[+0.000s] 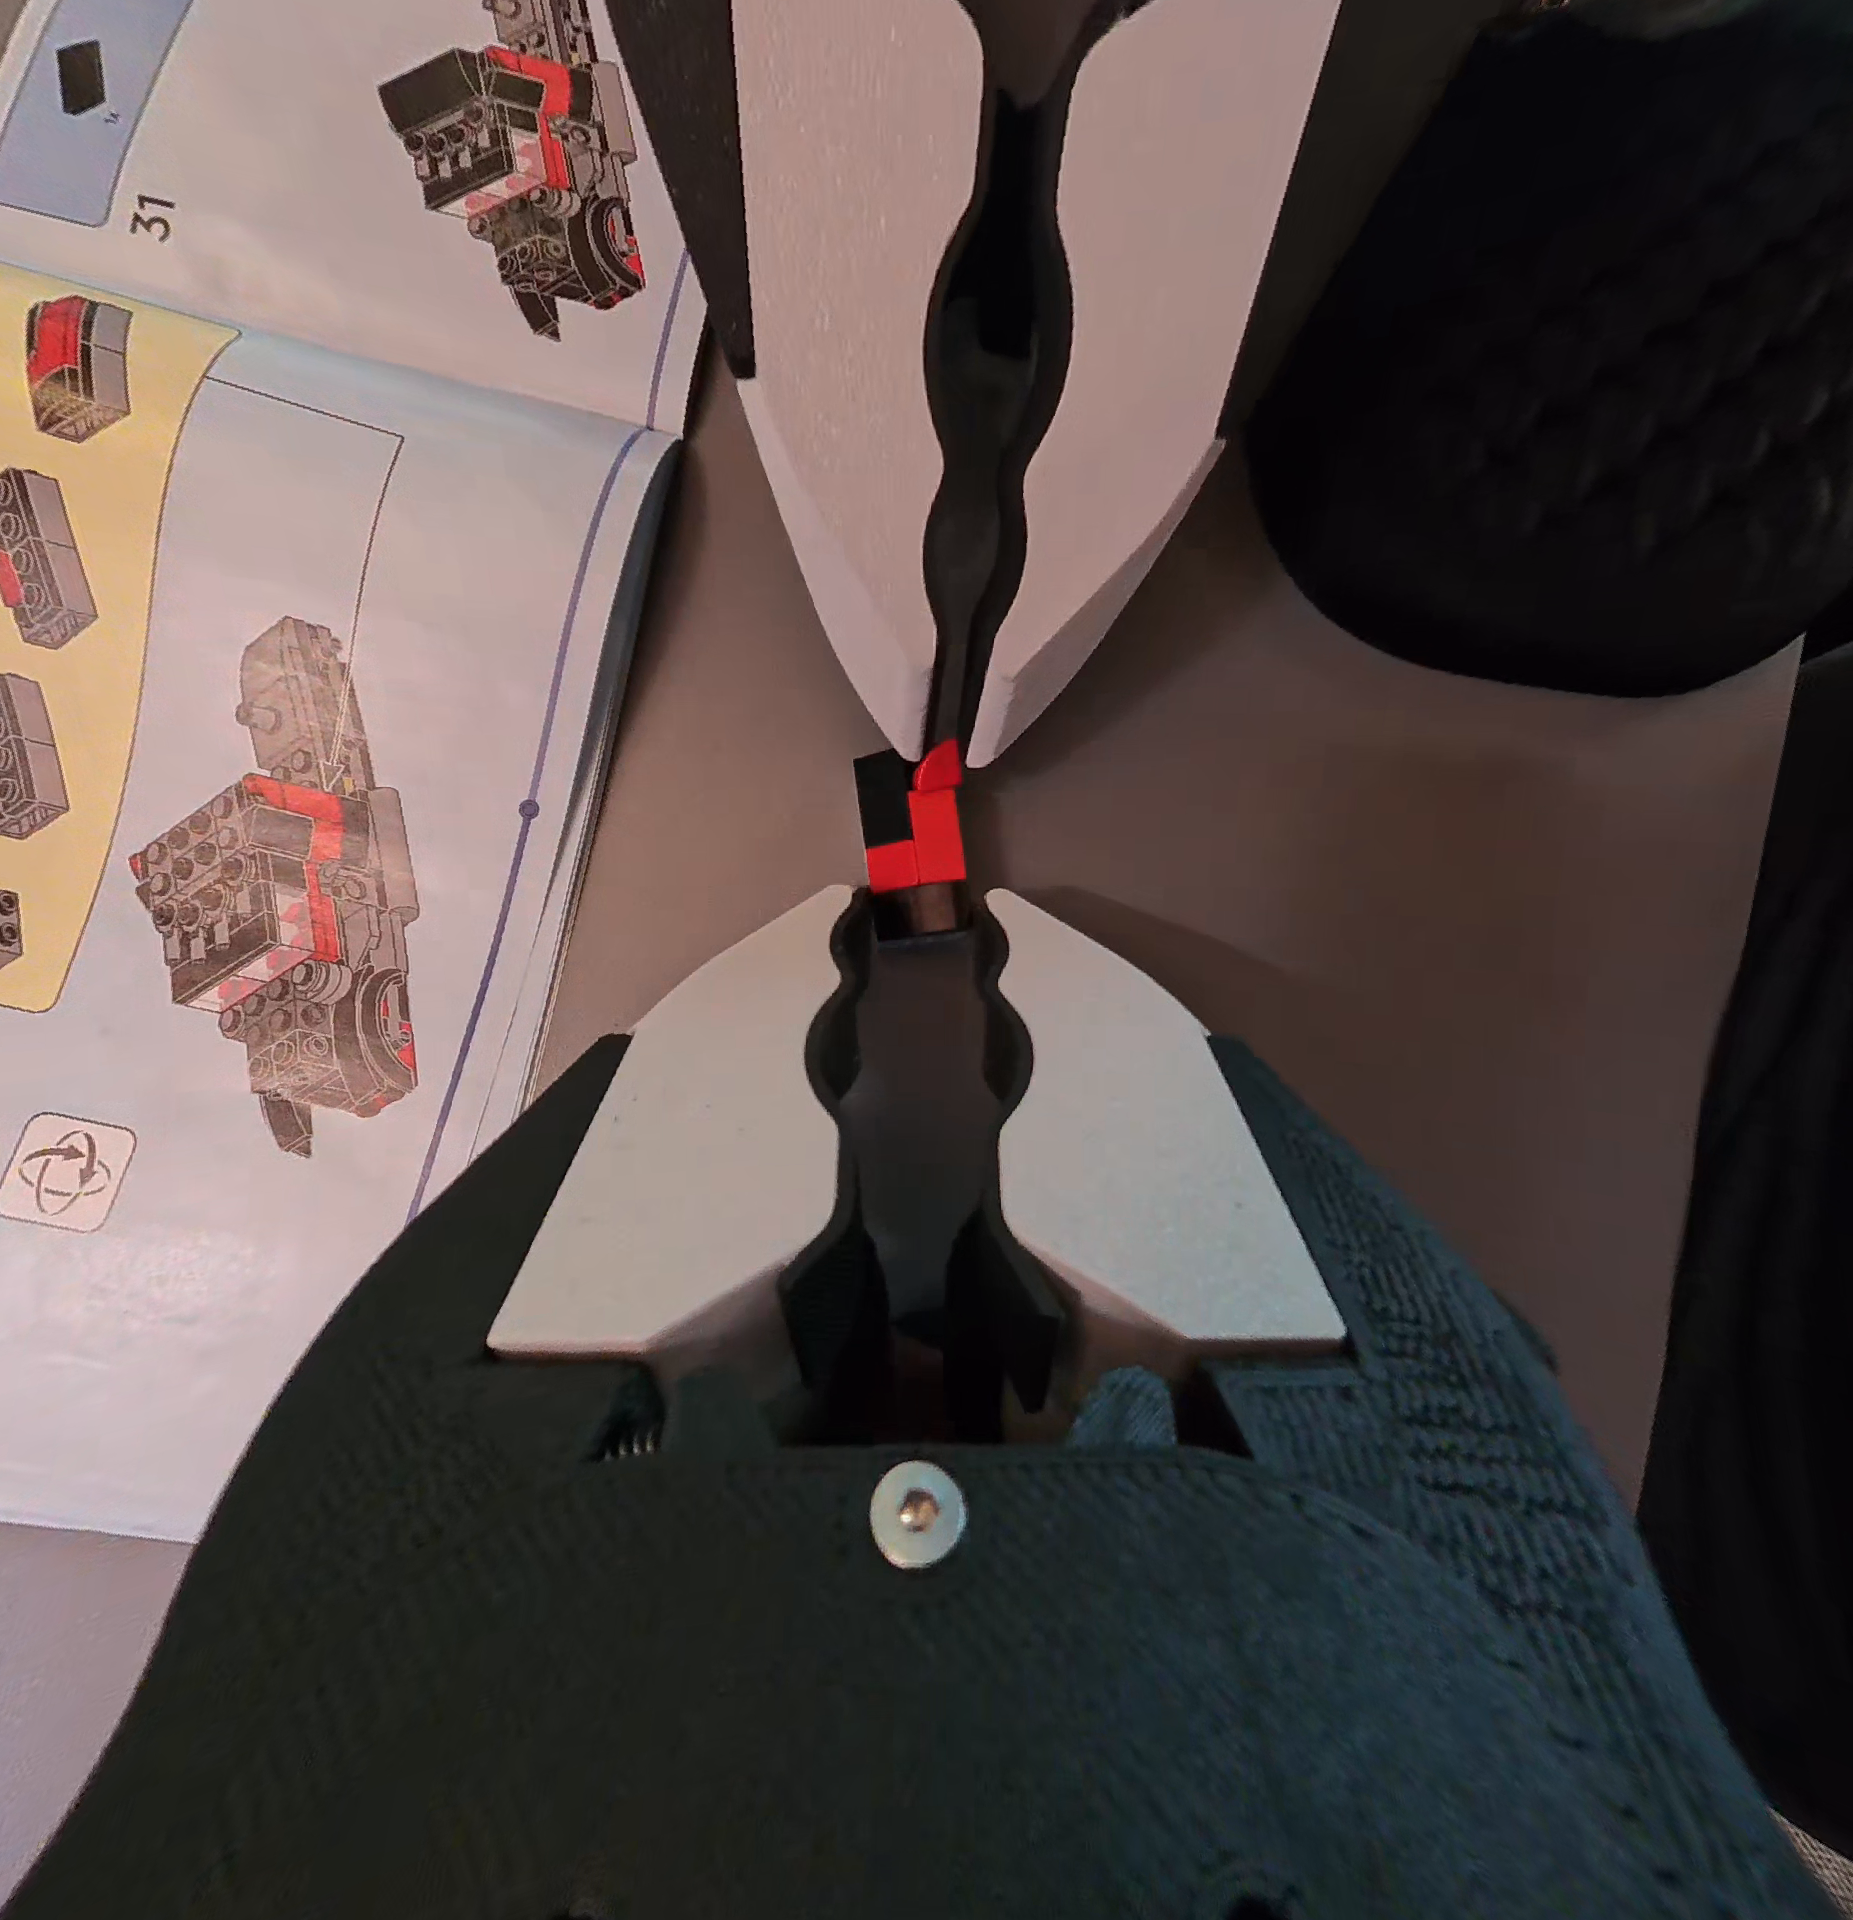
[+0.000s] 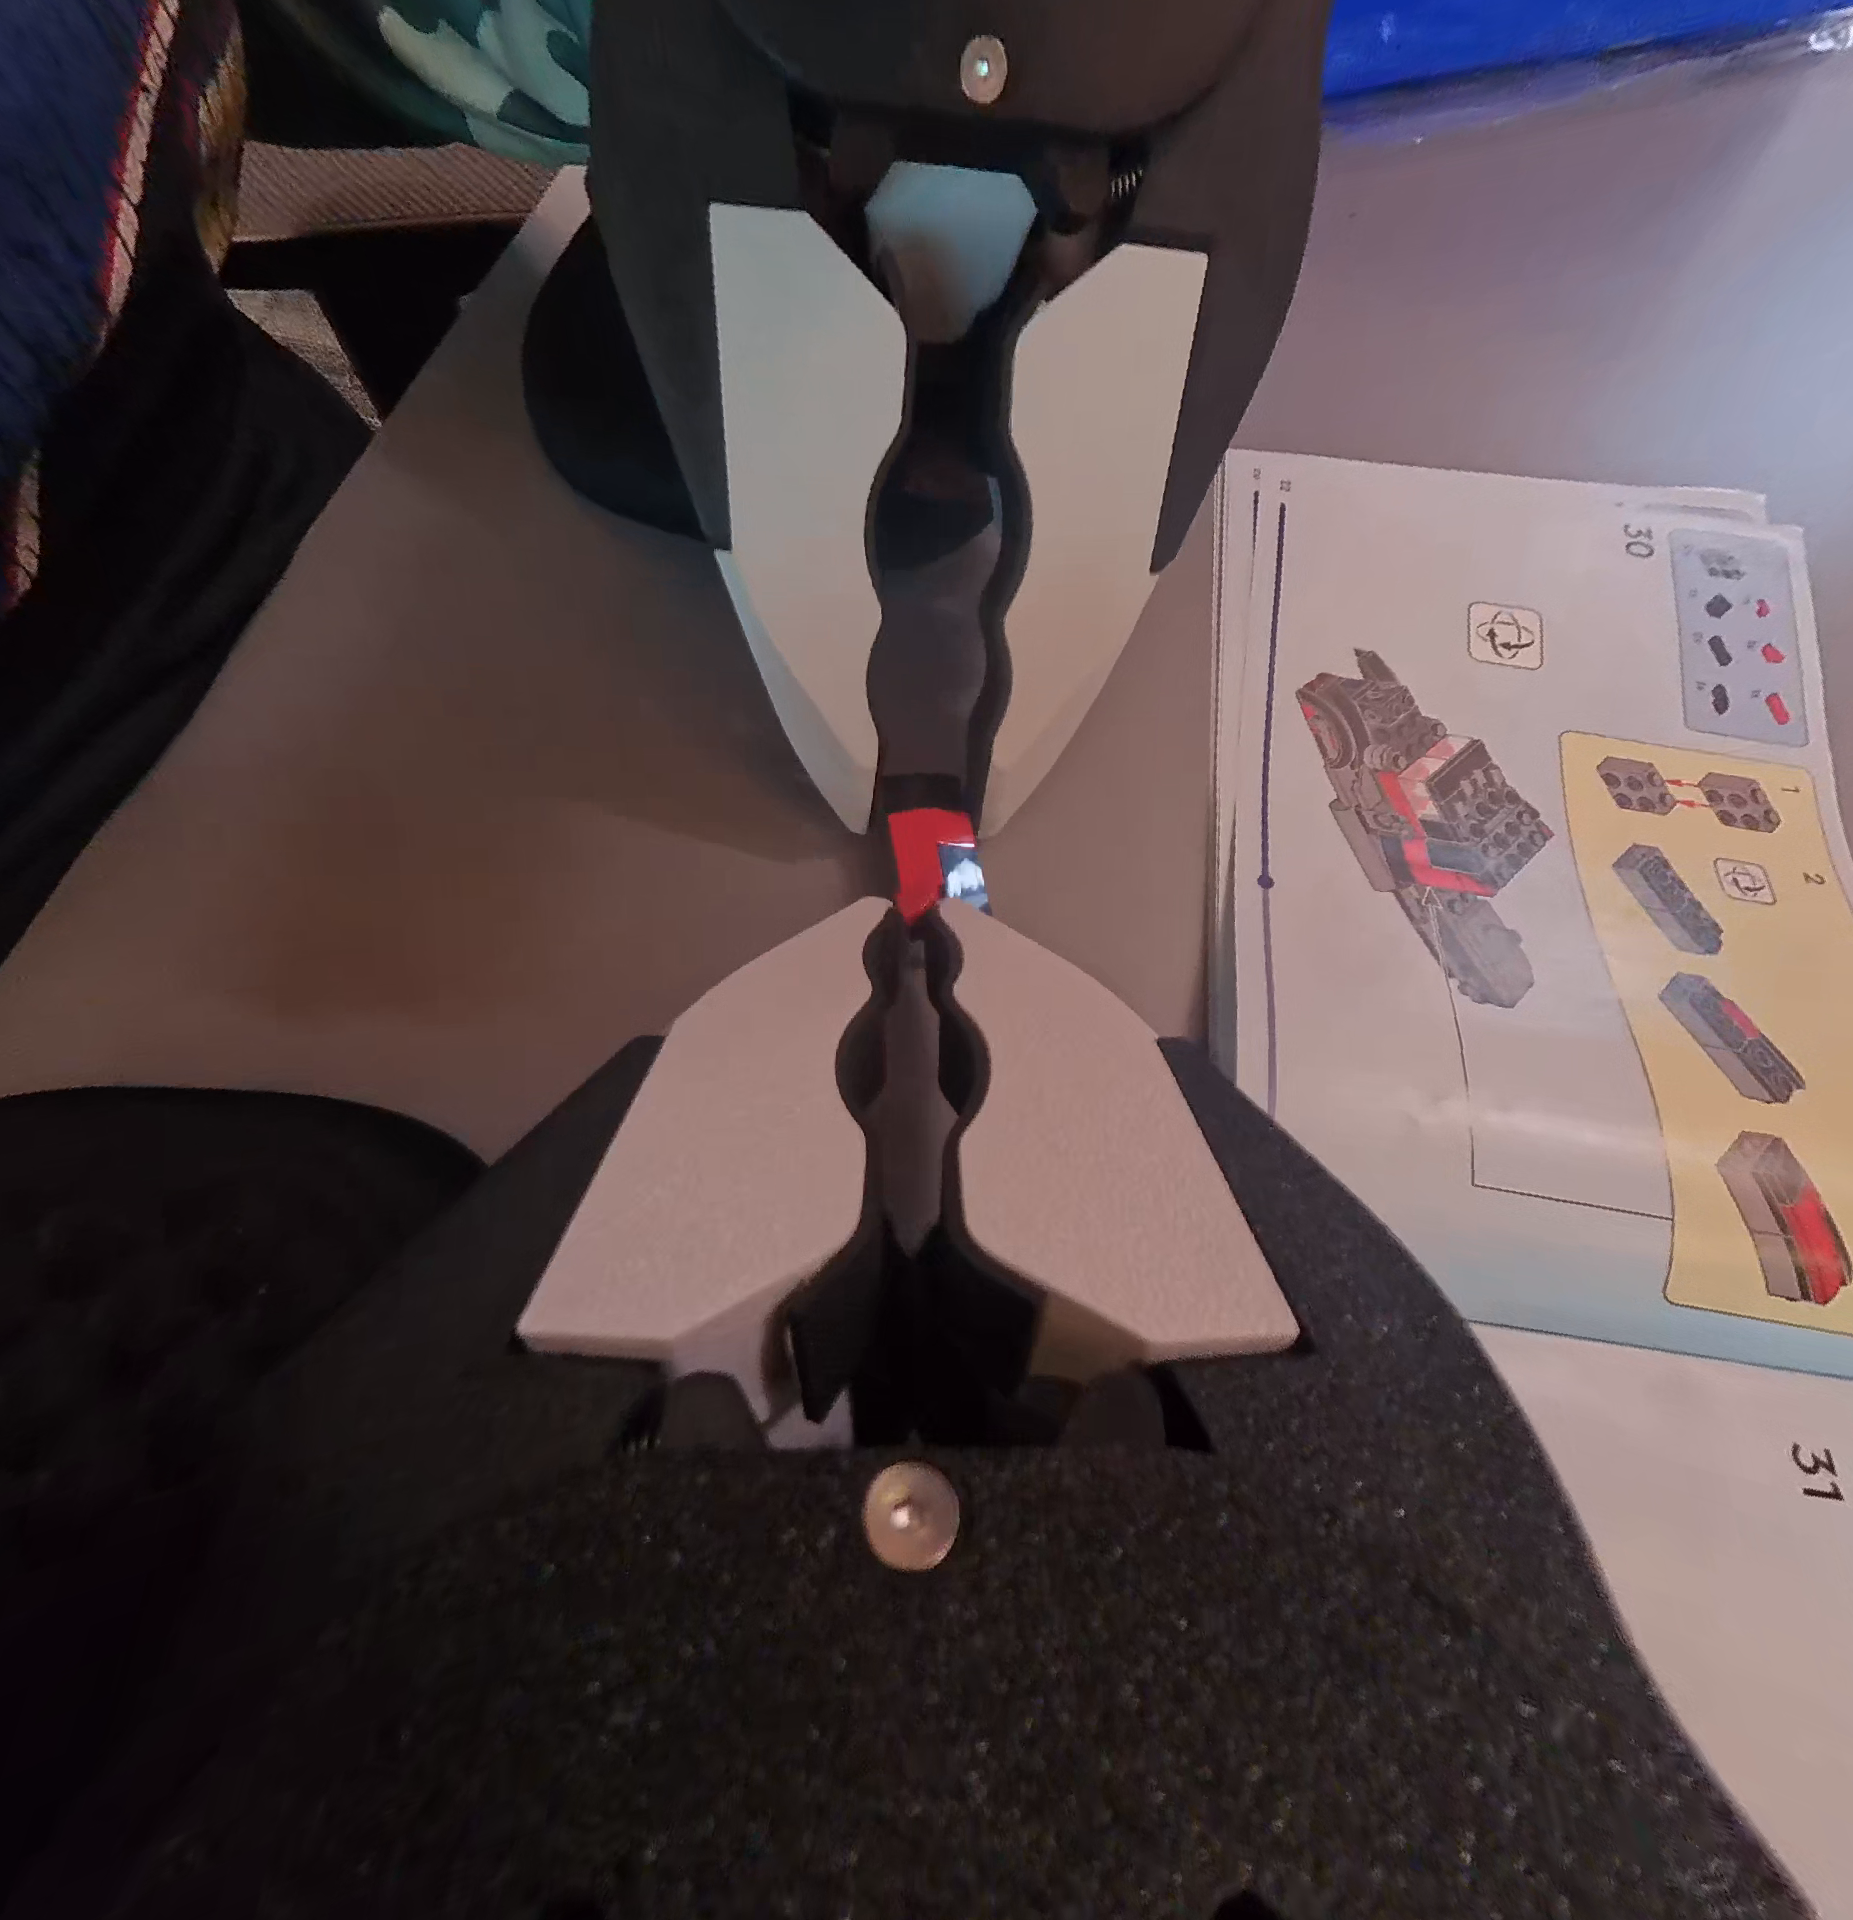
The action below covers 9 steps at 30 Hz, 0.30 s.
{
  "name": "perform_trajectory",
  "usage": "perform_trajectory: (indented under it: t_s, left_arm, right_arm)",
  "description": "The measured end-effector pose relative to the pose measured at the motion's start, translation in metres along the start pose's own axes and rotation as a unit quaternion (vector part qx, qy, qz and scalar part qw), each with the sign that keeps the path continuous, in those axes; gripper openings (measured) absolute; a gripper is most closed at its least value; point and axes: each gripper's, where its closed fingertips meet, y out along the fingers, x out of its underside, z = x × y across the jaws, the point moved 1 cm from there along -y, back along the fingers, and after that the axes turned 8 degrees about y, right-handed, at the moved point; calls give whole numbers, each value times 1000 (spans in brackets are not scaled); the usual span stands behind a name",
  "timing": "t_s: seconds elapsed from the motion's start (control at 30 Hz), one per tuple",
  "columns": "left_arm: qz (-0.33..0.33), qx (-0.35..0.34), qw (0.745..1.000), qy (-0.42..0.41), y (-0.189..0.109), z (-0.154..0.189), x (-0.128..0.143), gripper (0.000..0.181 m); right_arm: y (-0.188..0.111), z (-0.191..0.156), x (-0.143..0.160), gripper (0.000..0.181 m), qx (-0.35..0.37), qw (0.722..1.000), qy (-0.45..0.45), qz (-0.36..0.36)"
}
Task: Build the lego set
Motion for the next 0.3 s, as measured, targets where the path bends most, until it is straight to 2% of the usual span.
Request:
perform_trajectory:
  t_s: [0.3]
  left_arm:
    - [1, 3, 1000, -6, 0, 0, 0, 19]
  right_arm:
    - [-1, 2, 2, 4, 24, 999, 31, -4]
